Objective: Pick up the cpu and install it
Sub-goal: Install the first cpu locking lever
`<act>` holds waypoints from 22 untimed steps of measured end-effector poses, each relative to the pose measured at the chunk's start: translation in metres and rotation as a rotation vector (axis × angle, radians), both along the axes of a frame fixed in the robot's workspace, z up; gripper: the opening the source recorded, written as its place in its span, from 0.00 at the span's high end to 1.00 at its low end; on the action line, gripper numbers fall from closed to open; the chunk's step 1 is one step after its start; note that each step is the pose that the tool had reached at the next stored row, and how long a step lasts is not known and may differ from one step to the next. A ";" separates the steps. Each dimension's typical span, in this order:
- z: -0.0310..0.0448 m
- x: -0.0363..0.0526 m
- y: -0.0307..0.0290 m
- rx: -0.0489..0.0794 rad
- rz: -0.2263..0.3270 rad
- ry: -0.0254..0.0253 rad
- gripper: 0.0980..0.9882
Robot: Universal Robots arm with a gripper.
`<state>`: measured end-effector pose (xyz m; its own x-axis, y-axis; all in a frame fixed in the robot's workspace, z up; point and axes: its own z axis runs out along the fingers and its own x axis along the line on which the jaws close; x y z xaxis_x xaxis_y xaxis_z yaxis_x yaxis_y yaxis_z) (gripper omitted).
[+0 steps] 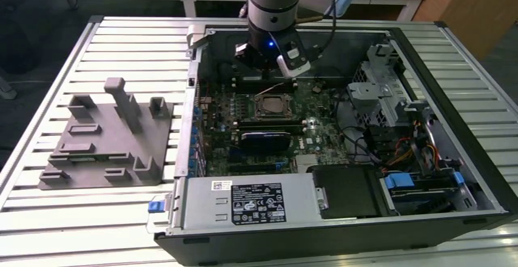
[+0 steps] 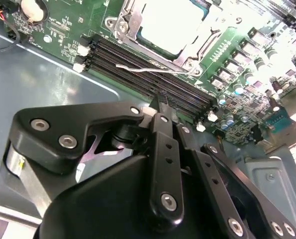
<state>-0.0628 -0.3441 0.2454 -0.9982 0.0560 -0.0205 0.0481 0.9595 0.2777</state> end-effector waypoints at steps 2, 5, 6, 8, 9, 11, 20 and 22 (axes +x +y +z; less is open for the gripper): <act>0.0000 0.0000 0.0000 0.000 0.000 0.0001 0.99; -0.0008 0.0000 0.0000 0.000 -0.001 -0.0019 0.99; -0.0012 0.0000 0.0000 0.000 -0.004 -0.0052 0.99; -0.0020 0.0000 0.0000 -0.001 -0.011 -0.0129 0.99; -0.0025 0.0000 0.0000 -0.002 -0.017 -0.0187 0.99; -0.0035 0.0000 0.0001 -0.005 -0.031 -0.0313 0.99; -0.0107 0.0001 0.0000 -0.015 -0.081 -0.0479 0.99; -0.0135 0.0001 0.0000 -0.017 -0.088 -0.0480 0.99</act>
